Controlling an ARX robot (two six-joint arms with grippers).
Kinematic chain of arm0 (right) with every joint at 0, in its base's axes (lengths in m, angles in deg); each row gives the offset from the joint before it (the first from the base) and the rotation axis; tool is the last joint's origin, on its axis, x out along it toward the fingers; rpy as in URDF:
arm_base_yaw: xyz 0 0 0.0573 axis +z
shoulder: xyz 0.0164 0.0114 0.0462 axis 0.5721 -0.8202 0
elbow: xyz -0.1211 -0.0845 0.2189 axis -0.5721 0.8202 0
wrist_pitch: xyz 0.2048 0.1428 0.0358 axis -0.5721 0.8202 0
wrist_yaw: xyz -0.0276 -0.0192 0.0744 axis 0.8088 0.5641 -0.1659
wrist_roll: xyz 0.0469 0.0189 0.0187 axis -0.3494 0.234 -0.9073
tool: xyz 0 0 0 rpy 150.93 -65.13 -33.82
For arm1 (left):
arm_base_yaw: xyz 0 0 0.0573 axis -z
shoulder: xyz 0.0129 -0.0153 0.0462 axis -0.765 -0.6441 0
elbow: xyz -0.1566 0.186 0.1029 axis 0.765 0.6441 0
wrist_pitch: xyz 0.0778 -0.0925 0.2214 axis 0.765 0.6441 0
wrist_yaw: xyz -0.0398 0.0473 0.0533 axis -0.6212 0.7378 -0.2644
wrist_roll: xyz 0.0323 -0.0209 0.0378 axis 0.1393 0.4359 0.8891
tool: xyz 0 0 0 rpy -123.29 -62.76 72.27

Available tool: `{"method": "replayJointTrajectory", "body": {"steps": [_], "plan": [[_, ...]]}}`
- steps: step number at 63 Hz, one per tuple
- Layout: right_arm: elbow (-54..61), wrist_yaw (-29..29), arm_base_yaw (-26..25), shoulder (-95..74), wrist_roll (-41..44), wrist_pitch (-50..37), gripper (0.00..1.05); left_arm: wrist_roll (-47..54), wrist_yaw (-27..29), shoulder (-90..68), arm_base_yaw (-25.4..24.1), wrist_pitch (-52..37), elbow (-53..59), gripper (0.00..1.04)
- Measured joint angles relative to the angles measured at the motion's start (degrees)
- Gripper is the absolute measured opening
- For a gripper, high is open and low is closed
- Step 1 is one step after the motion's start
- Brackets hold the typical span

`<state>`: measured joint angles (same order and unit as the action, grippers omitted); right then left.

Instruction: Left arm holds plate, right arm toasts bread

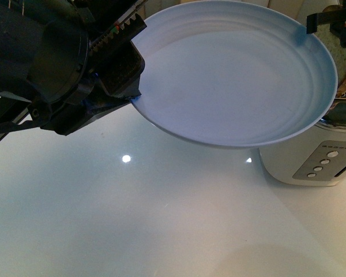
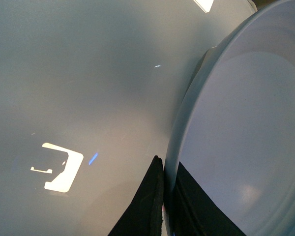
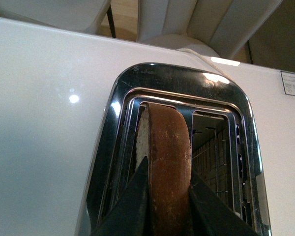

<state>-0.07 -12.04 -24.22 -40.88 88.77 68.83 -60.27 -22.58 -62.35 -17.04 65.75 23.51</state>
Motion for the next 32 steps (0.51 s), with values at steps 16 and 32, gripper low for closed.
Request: {"method": "replayJointTrajectory", "body": {"steps": [16, 32], "plan": [[4.24, 1.2, 0.07, 2.38, -4.46, -1.81, 0.66, 0.11, -0.07, -0.15, -0.02, 0.0, 0.0, 0.03], [10.4, 3.89, 0.0, 14.01, -10.25, -3.63, 0.97, 0.13, -0.17, -0.15, -0.02, 0.0, 0.0, 0.03]]}}
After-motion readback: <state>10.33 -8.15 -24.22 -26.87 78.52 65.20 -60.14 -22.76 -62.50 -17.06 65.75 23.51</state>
